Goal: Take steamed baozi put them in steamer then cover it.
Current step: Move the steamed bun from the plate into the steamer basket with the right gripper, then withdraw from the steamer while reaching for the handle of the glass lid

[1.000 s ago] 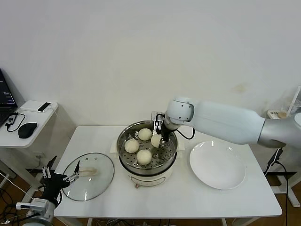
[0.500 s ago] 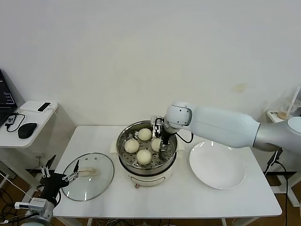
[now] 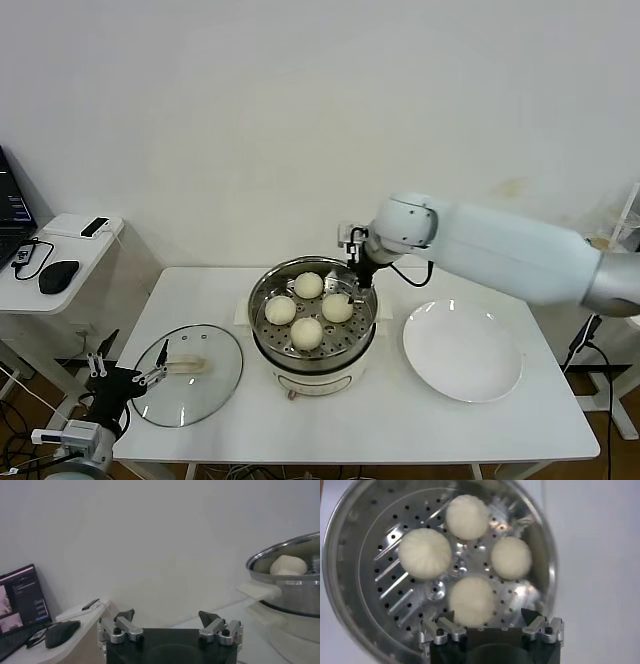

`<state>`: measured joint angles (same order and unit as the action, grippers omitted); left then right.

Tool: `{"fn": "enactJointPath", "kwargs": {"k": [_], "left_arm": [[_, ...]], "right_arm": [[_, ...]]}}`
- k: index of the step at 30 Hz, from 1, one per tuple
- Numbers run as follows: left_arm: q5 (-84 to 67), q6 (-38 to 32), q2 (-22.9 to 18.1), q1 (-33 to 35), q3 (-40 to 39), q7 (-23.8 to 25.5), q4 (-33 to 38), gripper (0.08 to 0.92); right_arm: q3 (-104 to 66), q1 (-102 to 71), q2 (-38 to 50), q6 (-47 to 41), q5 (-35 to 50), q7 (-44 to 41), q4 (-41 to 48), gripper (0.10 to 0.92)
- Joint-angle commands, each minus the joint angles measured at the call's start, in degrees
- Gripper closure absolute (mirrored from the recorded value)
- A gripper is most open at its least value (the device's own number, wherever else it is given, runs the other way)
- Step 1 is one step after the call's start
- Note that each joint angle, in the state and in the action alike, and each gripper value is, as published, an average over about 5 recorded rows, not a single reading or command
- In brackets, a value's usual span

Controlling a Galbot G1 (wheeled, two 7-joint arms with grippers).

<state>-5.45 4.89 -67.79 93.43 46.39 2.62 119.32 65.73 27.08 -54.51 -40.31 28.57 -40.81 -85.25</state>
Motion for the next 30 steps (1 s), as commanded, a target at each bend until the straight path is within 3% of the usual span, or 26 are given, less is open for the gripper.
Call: {"fn": "enactJointPath", "kwargs": {"k": [1, 4, 8, 15, 18, 23, 30], "left_arm": [[0.24, -0.64, -0.32, -0.44, -0.23, -0.12, -0.68, 0.177], [0.54, -1.08, -0.69, -0.77, -0.72, -0.18, -1.31, 0.177], [1.37, -1.68, -1.11, -0.71, -1.55, -0.25, -1.77, 0.177], [3.28, -2.93, -1.30, -1.15, -2.25, -0.79, -3.52, 0.177], [5.86, -3.61, -1.06, -1.63, -2.68, -0.95, -4.72, 0.177], [19.53, -5.58, -0.24, -3.52, -3.93, -1.88, -9.14, 0.177], [55.70, -14.41, 1.52, -3.50, -2.34, -6.78, -14.37, 0.177]], "right_arm": [[-17.06, -15.36, 19.44, 9.42, 4.44, 26.72, -15.39, 0.203], [-31.47, -30.67, 23.25, 17.35, 1.81, 34.76, -17.17, 0.203], [-57.47, -54.54, 22.17, 24.91, -2.49, 39.02, -18.48, 0.203], [-94.27, -86.11, 7.06, 36.02, -12.02, 33.25, -19.34, 0.203], [-105.95, -94.46, -0.17, 39.63, -11.89, 28.03, -19.70, 0.203], [-118.91, -104.74, -12.79, 42.44, -9.29, 21.60, -20.03, 0.203], [-127.40, -114.95, -22.77, 39.08, -7.86, 22.80, -23.55, 0.203]]}}
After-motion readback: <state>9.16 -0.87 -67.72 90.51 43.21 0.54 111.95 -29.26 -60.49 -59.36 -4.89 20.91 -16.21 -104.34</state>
